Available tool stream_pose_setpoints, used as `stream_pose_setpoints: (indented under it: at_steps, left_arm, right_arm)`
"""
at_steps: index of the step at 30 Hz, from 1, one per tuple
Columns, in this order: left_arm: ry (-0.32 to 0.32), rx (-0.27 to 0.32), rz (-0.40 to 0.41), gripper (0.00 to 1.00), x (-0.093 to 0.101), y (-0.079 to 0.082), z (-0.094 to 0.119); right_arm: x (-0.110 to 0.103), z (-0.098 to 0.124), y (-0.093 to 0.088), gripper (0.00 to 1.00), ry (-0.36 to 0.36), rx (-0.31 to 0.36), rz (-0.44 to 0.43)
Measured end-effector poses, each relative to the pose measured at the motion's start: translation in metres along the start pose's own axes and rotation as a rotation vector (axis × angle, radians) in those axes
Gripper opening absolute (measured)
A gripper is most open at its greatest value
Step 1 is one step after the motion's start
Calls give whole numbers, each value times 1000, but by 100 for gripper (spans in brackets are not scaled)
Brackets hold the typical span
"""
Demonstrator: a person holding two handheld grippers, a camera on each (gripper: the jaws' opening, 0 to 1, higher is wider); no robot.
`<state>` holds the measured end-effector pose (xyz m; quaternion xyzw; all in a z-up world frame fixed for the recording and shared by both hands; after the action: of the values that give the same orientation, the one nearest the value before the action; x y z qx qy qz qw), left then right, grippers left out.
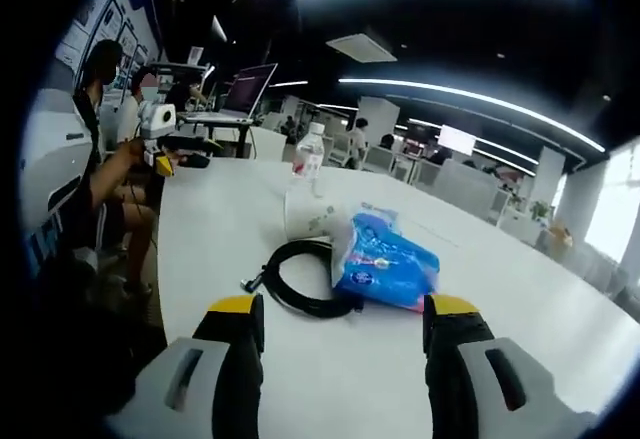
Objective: Arrange the tabletop items into an orderly group along one side of the table until the central work area is clear of visible clutter.
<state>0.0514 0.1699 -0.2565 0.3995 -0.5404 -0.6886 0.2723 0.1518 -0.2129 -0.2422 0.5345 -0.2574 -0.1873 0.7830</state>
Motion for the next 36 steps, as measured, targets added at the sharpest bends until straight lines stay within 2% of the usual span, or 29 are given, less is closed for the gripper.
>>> stream_pose_setpoints:
  at_steps: [4,6,12,20,29,36]
  left_arm:
    - [-7,-5,2,100,2,-2,-3]
    - [-5,-8,2,100,3,-3,-4]
    - [-3,4,-1,100,4,1,-4]
    - [-10,-7,-28,100,8,2,-2]
    - [-21,24,-44,100,14,13,-1]
    - [-19,19,-46,100,15,13,0]
  right_arm:
    - [-13,-20,12,56,37,22,21]
    - [-21,-29,20,51,67,44,34]
    - [-29,-50,28,50,64,39,49]
    - [-33,-60,29,49,82,24,57]
    - [-35,-67,31,48,85,14,62]
    - [-39,-74,32,49,90,0,78]
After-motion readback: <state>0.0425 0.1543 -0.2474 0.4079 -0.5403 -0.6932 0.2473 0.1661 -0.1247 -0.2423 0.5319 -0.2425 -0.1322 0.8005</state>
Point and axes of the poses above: the point that each gripper's makers call its tool centre point, and the gripper's own axes: z roughly backward along the fingers, x roughly to its right, y roughly out of its top, the point moved 4 cm from there along z, roughly backward along the fingers, and after that the axes turned 6 degrees about -z, right-handed, at the moved point
